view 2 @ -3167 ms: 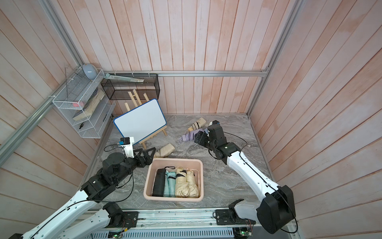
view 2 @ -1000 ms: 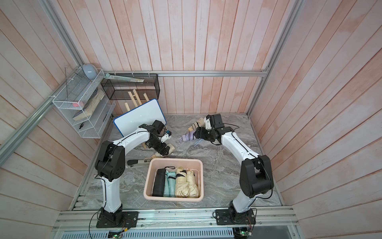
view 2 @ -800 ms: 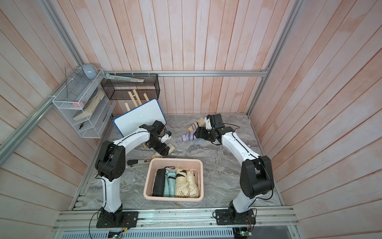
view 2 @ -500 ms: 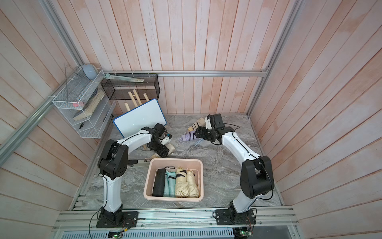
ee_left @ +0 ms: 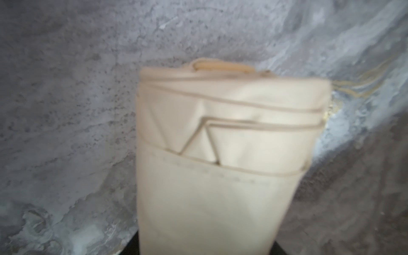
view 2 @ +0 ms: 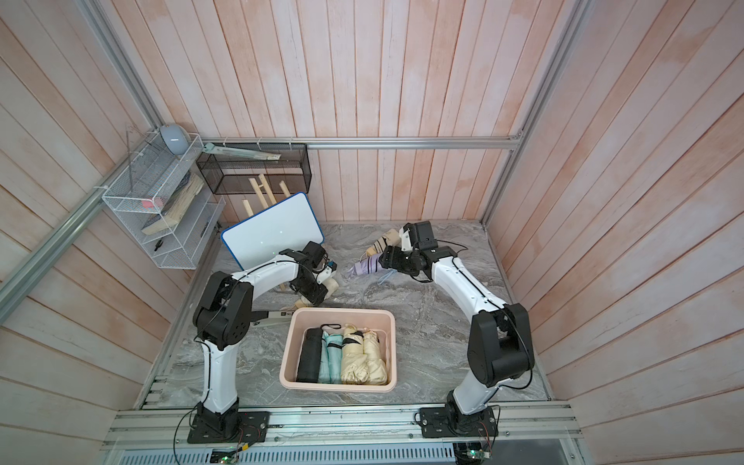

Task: Put the umbrella into the storage box
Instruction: Pick up the umbrella from the center of the board.

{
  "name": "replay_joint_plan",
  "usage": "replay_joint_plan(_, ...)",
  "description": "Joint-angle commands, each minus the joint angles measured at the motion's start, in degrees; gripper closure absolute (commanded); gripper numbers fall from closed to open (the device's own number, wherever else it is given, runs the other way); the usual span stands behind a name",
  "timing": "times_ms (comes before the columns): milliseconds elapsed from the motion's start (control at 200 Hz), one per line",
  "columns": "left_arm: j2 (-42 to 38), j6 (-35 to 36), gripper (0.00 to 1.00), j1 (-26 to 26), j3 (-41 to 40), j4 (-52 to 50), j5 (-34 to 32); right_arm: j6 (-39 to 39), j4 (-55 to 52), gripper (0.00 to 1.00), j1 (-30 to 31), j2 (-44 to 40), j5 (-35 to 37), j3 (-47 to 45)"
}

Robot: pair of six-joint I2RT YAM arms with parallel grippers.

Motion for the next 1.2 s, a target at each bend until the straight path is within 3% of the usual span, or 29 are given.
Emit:
replay_joint_plan(0,-1.11,0.77,0.47,-0.55,-0.48,1.53,-1.52,0.41,0.19,0.22,0.28,-2.03,0.77,-0.1)
replay_joint_plan(405,-13.05,-0.95,0.52,-0.63,1.3,3.93,-0.51,2.49,2.88,0.22,0.72,-5.31,-5.37,1.82)
replay_joint_plan(600,-17.17,-1.9,0.53,-0.76,4.47,3.99,3.98,0.54,1.45,0.21,3.91,-4.22,-8.92,6.35)
replay_joint_plan(930,-23.16,-6.32,0.52,-0.98,3.63,8.0,15.57,3.12,6.2,0.1,9.14,-3.66,-11.55,8.3)
replay_joint_plan(1195,-24.46,-7.09,0.53,-2.68,3.23,8.72,16.27,2.96,7.6,0.1,12.07,0.09,-11.58,10.84)
